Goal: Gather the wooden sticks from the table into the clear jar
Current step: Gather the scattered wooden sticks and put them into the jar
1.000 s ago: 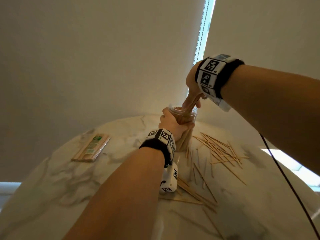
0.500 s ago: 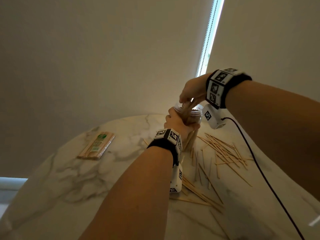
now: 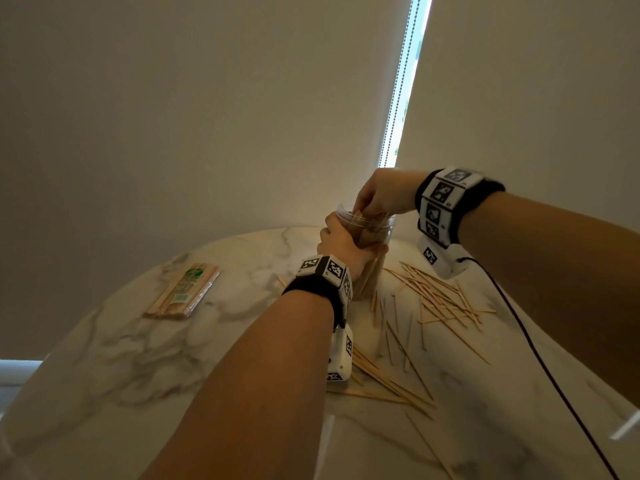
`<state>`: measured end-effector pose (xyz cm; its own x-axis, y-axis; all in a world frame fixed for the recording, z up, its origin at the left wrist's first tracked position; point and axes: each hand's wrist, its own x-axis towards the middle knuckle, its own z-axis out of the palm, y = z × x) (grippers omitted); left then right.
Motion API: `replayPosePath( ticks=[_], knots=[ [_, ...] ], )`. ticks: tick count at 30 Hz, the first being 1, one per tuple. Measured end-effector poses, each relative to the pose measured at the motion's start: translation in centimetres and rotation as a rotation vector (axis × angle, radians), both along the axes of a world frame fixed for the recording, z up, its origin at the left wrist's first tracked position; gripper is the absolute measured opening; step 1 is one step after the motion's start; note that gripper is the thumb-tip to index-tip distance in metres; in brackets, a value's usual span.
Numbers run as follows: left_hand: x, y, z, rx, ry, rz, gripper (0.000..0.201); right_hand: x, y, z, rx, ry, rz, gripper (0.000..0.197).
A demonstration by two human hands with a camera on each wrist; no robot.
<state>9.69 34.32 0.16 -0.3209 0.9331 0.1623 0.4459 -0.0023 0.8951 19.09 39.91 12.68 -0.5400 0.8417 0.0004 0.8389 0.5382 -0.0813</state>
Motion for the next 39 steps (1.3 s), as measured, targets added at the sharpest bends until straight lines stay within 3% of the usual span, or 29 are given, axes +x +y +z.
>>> replayPosePath(
  ticks=[4,7,9,12,16,21,25,28,32,34,36,39],
  knots=[
    [0.1,0.0,-0.1,0.013,0.007,0.011,0.107,-0.6,-0.6,0.8,-0.049,-0.01,-0.02,0.022],
    [0.1,0.1,-0.2,0.023,0.016,0.017,0.105,-0.6,-1.3,1.7,-0.025,-0.249,-0.032,0.021],
    [0.1,0.1,-0.2,0.021,0.024,0.019,0.104,-0.9,-1.2,1.3,0.018,-0.296,-0.029,0.024],
    [0.1,0.0,-0.2,0.024,0.041,0.024,0.104,-1.2,-0.9,1.0,0.015,-0.192,-0.043,0.018],
    [0.2,0.2,-0.4,0.034,0.041,0.041,0.105,-0.1,-0.8,1.5,-0.107,0.142,-0.05,0.01],
    [0.1,0.1,-0.4,0.023,0.024,0.019,0.107,-0.4,-0.4,0.4,-0.084,0.053,-0.082,0.007],
    [0.1,0.1,-0.4,0.016,0.022,0.033,0.108,-1.0,-0.5,-0.3,-0.13,0.209,-0.049,0.011],
    [0.3,0.2,-0.5,0.011,0.028,0.022,0.107,-0.6,-1.1,-1.4,0.035,0.17,-0.038,0.016],
    [0.3,0.1,-0.3,0.021,0.014,0.024,0.112,2.2,-3.4,-2.2,0.295,0.486,-0.062,0.01],
    [0.1,-0.1,0.1,0.003,-0.04,-0.004,0.114,4.0,-5.4,-3.4,0.282,0.543,-0.078,0.008],
    [-0.1,-0.6,0.5,-0.016,-0.063,-0.029,0.114,5.4,-7.6,-4.9,0.208,0.564,-0.063,0.019],
    [-0.6,-1.7,1.0,-0.089,0.03,-0.062,0.122,6.1,-8.5,-6.0,0.224,0.611,-0.041,0.031]
  ],
)
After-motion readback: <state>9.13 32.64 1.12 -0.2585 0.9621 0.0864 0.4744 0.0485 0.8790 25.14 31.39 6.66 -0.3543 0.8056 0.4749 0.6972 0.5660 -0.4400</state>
